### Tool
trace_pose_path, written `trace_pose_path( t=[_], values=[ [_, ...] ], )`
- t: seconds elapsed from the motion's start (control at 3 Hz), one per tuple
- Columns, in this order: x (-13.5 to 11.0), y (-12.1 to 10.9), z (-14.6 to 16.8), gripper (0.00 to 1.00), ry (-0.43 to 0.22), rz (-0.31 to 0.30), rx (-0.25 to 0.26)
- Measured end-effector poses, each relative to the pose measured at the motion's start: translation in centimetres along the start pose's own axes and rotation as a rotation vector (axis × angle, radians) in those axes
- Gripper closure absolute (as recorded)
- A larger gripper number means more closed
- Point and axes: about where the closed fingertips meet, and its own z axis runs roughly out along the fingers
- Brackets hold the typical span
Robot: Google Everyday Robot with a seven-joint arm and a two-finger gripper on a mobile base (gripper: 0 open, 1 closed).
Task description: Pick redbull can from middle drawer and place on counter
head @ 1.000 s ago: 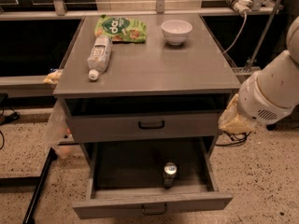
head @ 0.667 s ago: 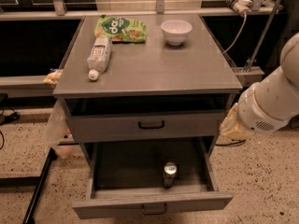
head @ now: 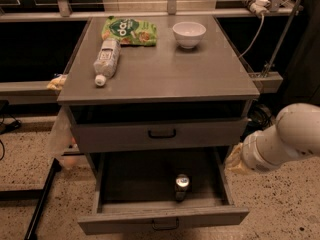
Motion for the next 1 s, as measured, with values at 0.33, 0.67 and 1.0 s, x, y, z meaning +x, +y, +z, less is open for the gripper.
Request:
trace_pose_path(
  t=[0.33, 0.67, 1.0],
  values=[
    [2.2, -0.1, 5.7, 1.0, -0.069, 0.05, -0.017],
    [2.8, 0.7, 7.8, 1.0, -0.076, 0.064, -0.052],
    [2.8, 0.7, 7.7, 1.0, -0.076, 0.063, -0.05]
  ],
)
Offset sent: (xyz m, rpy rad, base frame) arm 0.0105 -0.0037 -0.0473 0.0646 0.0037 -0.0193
